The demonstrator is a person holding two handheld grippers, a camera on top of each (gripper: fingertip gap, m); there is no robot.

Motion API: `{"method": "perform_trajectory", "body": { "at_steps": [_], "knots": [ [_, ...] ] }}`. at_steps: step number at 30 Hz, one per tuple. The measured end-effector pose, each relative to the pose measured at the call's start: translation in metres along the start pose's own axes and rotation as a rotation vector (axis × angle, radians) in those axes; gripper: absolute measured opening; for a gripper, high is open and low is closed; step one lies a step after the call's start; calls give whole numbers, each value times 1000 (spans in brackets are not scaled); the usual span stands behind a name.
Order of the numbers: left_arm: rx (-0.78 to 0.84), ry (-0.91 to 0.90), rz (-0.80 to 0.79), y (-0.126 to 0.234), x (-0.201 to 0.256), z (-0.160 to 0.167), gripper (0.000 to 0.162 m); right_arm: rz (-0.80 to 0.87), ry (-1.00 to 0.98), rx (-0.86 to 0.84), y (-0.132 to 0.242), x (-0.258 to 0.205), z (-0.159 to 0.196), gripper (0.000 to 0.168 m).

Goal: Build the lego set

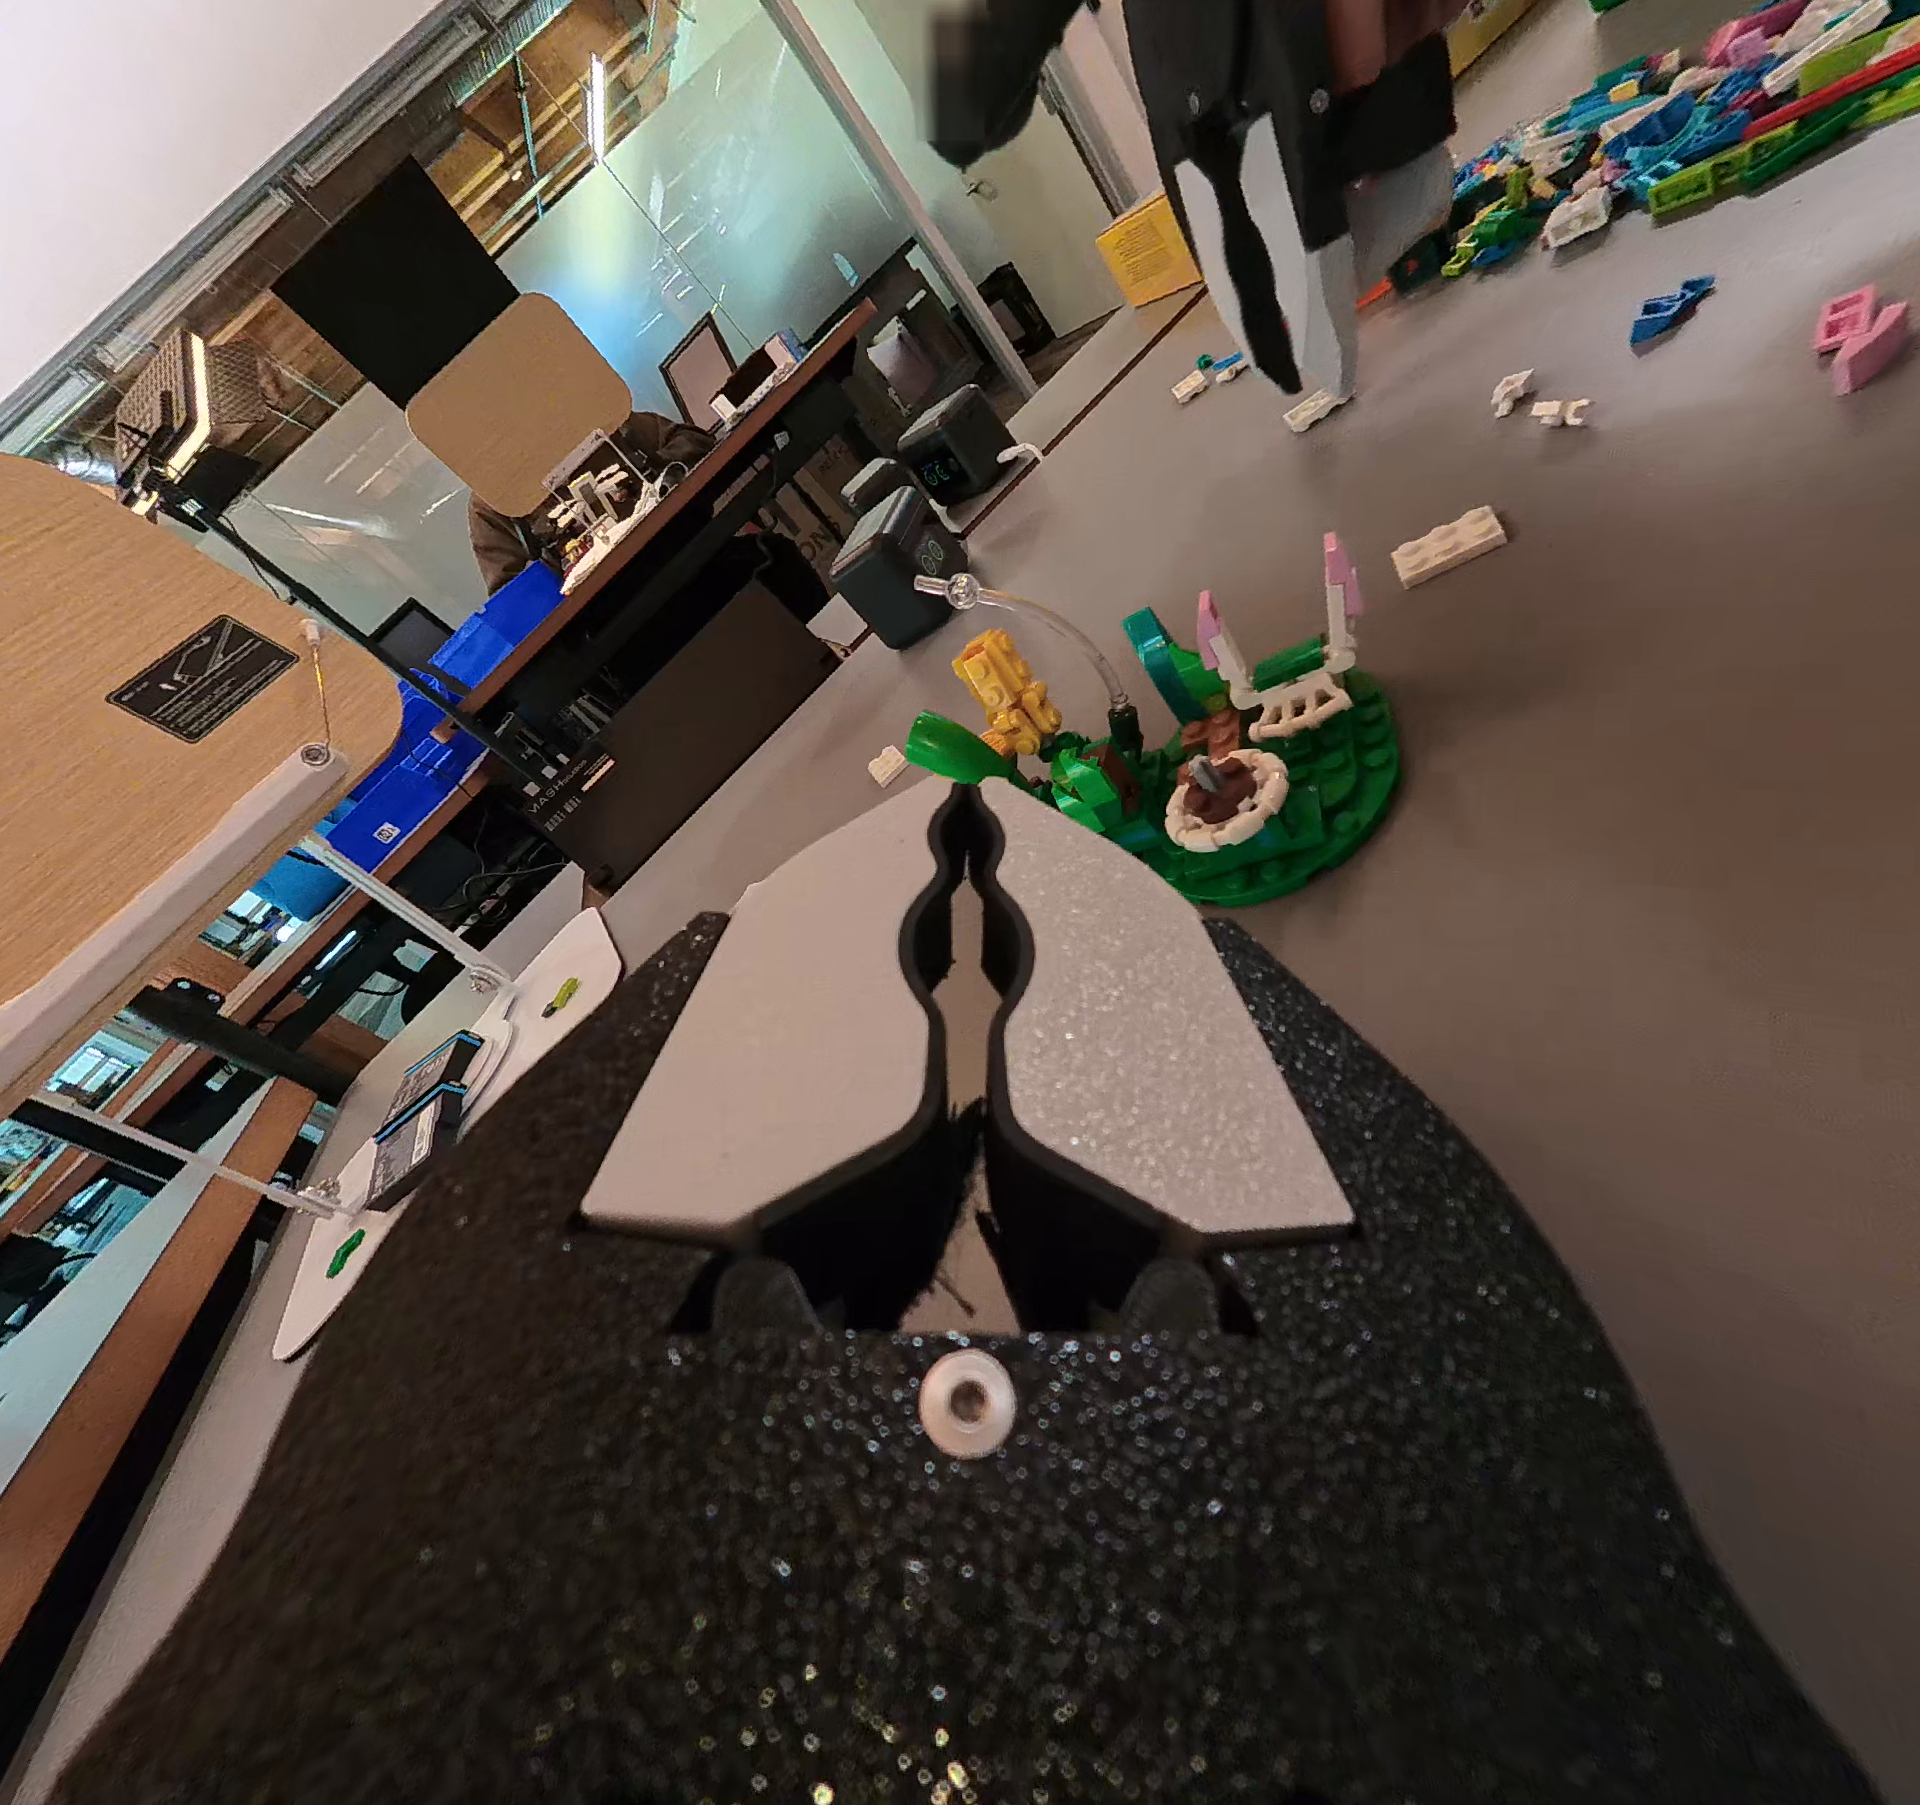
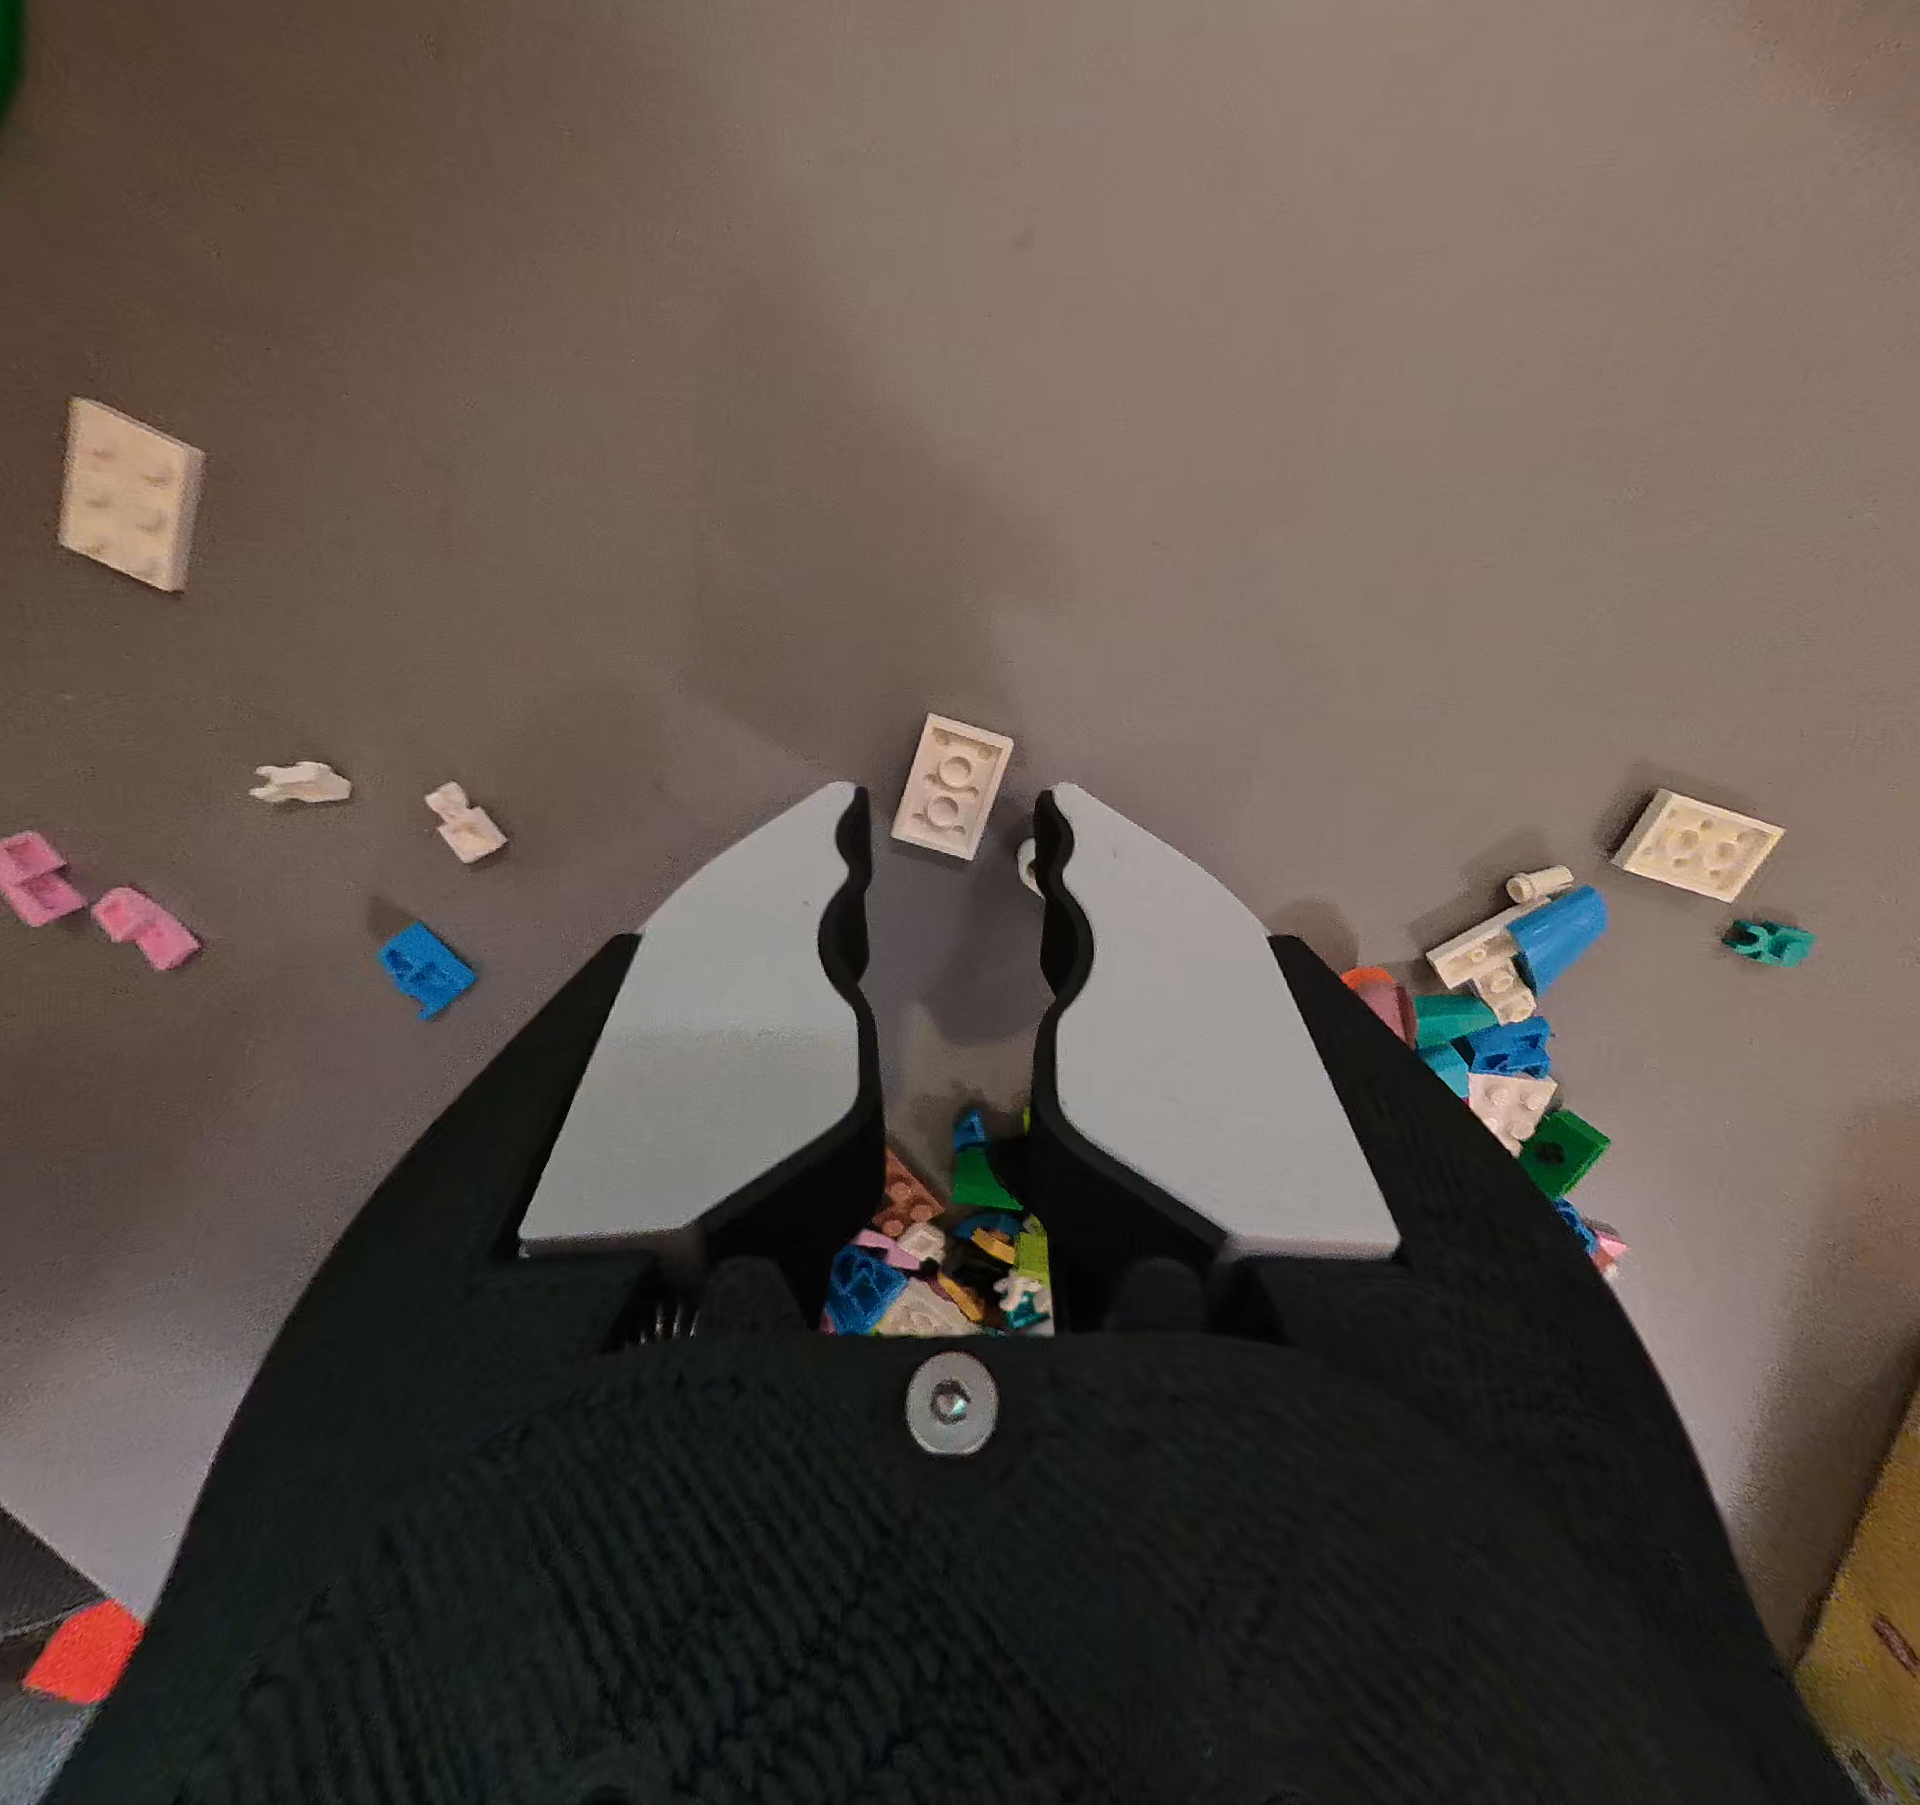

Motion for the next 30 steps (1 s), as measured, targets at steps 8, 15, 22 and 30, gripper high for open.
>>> {"method": "perform_trajectory", "body": {
  "at_steps": [8, 15, 22, 30],
  "knots": [
    [-1, 0, 1, 0, 0, 0, 0, 42, 66, -24, -4, 3, -3, 15],
    [37, 267, 112, -8, -11, -28, 3, 378, 426, 214, 27, -19, -63, 15],
    [77, 647, 310, -67, -50, -66, 45, 1019, 934, 411, 74, -63, -134, 14],
    [63, 712, 417, -100, -43, -72, 27, 1306, 1116, 442, 93, -85, -156, 14]
  ]
}}
Point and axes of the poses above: each gripper's, where its closed fingertips meet, y back along the fingers, z out of its underside, x = y × z across the jaws, the point moved 4 cm from there along y, back along the fingers, and after that the axes turned 11 degrees about y, right-handed, at the moved point
